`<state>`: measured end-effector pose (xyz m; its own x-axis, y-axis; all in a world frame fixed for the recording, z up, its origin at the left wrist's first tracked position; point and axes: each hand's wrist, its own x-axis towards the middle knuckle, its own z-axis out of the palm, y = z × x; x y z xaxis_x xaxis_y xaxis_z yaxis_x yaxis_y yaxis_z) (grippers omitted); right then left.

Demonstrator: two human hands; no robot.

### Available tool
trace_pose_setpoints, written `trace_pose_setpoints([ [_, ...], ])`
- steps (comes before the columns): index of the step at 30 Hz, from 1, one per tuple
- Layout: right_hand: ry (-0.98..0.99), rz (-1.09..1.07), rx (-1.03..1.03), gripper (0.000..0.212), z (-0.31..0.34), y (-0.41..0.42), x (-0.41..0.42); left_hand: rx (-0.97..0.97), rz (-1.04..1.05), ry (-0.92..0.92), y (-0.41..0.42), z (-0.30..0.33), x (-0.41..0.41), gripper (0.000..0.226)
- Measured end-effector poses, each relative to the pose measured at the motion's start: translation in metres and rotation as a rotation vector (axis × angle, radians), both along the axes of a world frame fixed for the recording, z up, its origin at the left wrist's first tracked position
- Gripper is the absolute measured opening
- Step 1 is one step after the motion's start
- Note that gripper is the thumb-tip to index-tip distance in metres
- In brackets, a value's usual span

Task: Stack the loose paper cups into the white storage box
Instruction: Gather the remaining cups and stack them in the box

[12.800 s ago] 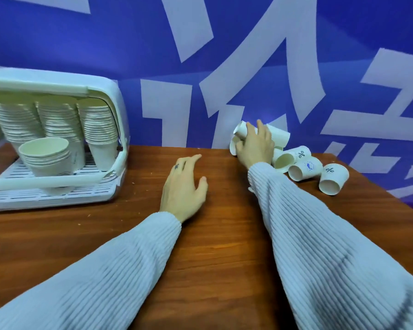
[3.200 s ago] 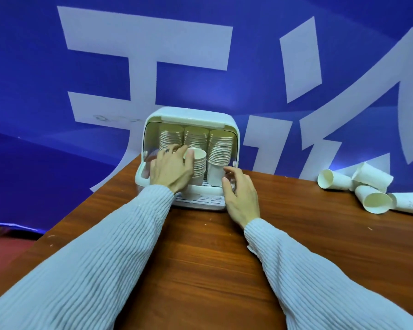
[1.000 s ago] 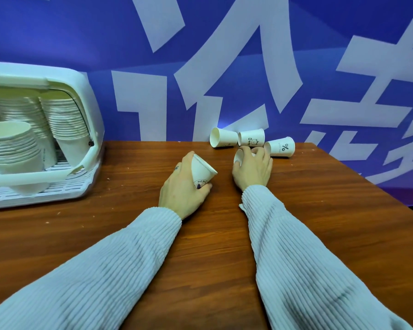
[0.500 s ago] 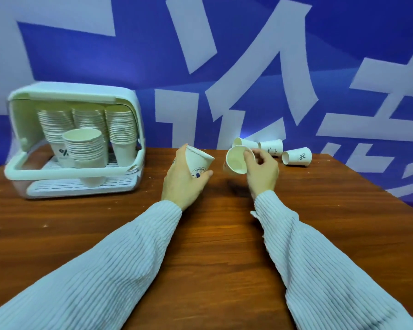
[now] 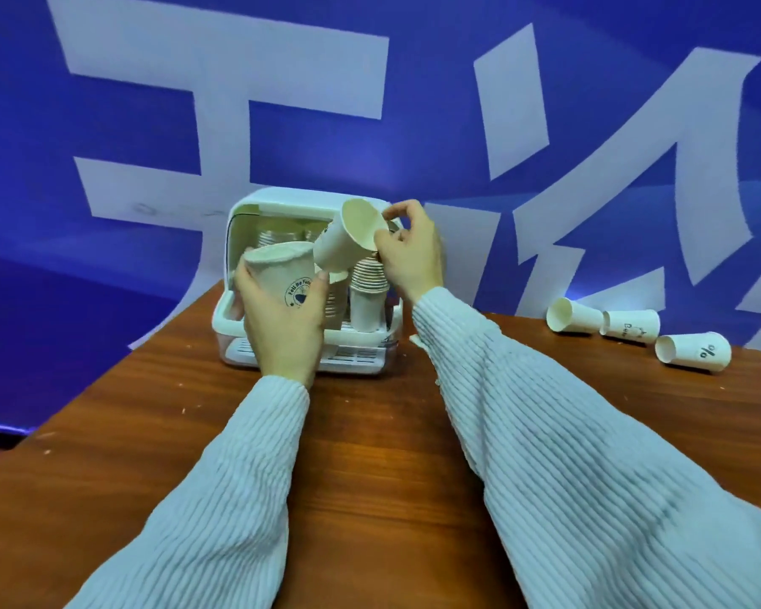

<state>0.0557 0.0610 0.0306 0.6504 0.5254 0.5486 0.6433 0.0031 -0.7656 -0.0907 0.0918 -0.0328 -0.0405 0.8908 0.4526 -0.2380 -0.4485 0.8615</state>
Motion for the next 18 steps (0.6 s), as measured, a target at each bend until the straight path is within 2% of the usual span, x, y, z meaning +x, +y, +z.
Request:
trace_pose_setpoints([
  [5,-0.216,-0.05,-0.326,0.02,0.009,0.035,-0.011,-0.006,0.042,-0.035,0.007,0.001,-0.006,0.076],
  [8,-0.24,-0.057,-0.486,0.006,0.0,0.045,-0.015,-0.026,0.052,-0.023,0.012,-0.002,-0.008,0.079],
  [10,-0.25,-0.072,-0.559,0.006,-0.01,0.046,-0.017,-0.031,0.036,-0.011,0.017,-0.005,-0.008,0.083],
  [14,-0.226,-0.053,-0.563,0.008,-0.017,0.041,-0.012,-0.022,-0.075,-0.041,0.022,-0.007,-0.006,0.078],
  [18,-0.116,0.025,-0.494,0.018,-0.021,0.038,-0.006,0.045,-0.038,0.046,0.031,0.005,-0.001,0.065],
])
